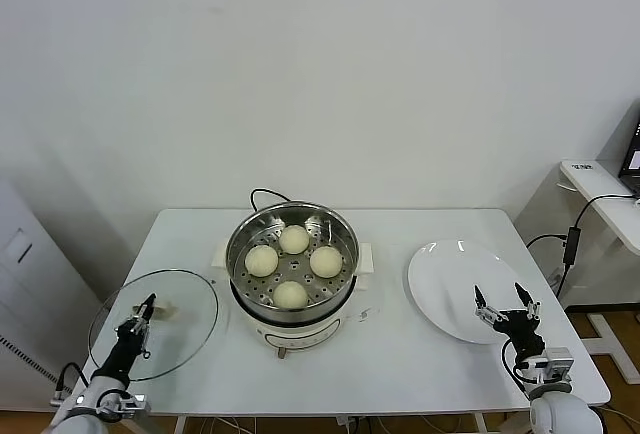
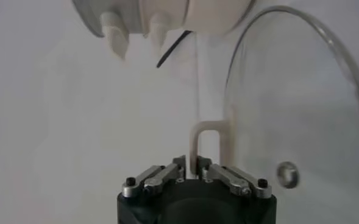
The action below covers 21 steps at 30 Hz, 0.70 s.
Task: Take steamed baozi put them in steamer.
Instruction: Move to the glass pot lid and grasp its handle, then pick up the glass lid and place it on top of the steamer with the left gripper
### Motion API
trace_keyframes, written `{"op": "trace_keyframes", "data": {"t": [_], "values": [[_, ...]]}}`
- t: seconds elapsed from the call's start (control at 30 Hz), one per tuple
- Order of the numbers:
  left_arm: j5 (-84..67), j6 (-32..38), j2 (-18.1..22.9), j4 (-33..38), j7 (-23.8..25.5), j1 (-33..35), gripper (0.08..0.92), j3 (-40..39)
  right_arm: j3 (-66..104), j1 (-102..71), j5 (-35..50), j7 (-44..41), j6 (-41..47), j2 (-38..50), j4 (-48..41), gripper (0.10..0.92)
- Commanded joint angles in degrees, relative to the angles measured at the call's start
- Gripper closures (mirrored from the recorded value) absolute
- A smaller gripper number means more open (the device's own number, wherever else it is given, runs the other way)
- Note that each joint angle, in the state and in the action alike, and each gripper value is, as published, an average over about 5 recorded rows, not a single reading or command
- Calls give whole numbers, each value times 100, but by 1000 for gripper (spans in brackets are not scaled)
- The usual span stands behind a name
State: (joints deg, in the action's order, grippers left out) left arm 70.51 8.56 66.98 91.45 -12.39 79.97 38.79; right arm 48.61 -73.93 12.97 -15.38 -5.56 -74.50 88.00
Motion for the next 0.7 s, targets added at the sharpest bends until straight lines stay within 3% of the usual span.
{"op": "trace_keyframes", "data": {"t": [0.03,0.37,0.7], "values": [[-705,-358,-207,670,442,-11,892,182,-2,6,9,-1,-3,6,22,203],[-1105,-994,-439,1325,1098,-287,892,176,36,-26,34,-5,-17,-14,90,203],[-1274,-2155,-813,2357,1841,-475,892,-102,-37,25,-11,-24,-60,24,94,203]]}}
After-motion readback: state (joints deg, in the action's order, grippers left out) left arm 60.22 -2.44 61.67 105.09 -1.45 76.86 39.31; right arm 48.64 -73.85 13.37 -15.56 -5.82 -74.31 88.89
